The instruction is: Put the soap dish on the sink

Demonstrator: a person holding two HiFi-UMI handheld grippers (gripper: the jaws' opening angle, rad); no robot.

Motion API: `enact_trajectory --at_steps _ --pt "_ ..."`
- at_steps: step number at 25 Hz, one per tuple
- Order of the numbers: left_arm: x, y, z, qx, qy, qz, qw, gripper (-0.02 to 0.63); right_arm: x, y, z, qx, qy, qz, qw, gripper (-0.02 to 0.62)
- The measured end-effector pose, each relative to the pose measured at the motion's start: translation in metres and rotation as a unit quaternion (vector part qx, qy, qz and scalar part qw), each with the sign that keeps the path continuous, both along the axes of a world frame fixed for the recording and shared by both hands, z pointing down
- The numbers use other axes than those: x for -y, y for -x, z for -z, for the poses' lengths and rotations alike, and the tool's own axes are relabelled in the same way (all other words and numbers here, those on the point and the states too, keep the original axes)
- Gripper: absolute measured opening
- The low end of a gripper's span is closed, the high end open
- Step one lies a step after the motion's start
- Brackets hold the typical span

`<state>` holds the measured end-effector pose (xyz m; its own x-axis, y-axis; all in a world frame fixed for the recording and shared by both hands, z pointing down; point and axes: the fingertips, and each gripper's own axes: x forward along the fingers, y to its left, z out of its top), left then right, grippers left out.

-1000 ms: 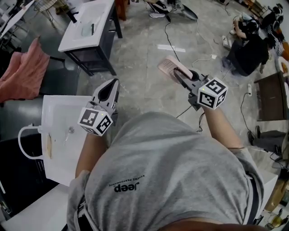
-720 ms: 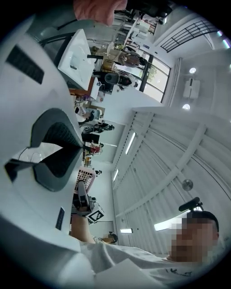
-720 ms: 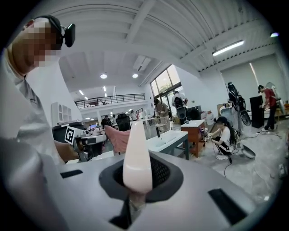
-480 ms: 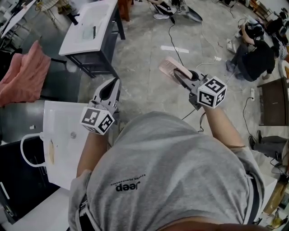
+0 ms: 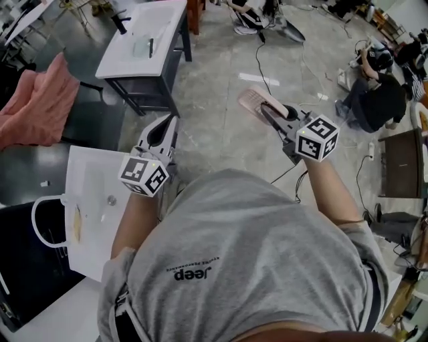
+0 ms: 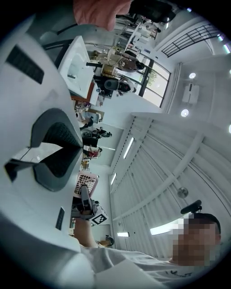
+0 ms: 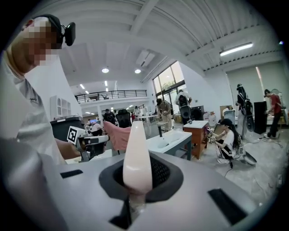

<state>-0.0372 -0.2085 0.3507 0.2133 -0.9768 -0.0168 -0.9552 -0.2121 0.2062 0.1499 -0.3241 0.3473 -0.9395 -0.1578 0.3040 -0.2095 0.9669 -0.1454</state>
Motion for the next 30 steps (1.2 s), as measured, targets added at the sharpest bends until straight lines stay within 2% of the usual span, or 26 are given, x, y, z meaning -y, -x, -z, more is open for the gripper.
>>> enact_trajectory --at_steps 6,9,12,16,21,26,30 --pt "-0.042 0.054 -0.004 -0.008 -0.001 0.075 0.9971 0.003 -0.013 0.084 0.007 -0.016 -0.007 0.092 0.996 0.061" --pt "-0.078 0.083 -0.008 -0.013 0.003 0.138 0.9904 0.003 -0.029 0.138 0.006 -0.03 -0.008 0.16 0.987 0.061" --pt "-0.123 0.117 -0.017 -0.018 0.011 0.202 0.9792 0.003 -0.058 0.202 0.0 -0.045 -0.009 0.231 0.972 0.061" --pt "-0.192 0.161 -0.03 -0.034 0.019 0.294 0.9549 0.003 -0.111 0.294 -0.011 -0.064 -0.006 0.329 0.942 0.061" --pt "-0.269 0.202 -0.055 -0.047 0.032 0.367 0.9285 0.003 -0.183 0.39 -0.038 -0.096 -0.011 0.417 0.904 0.061" --pt "-0.336 0.23 -0.085 -0.073 0.045 0.441 0.8936 0.003 -0.264 0.473 -0.082 -0.143 -0.017 0.511 0.848 0.061" --pt "-0.374 0.252 -0.103 -0.086 0.048 0.47 0.8771 0.003 -0.323 0.524 -0.122 -0.179 -0.019 0.563 0.806 0.061"
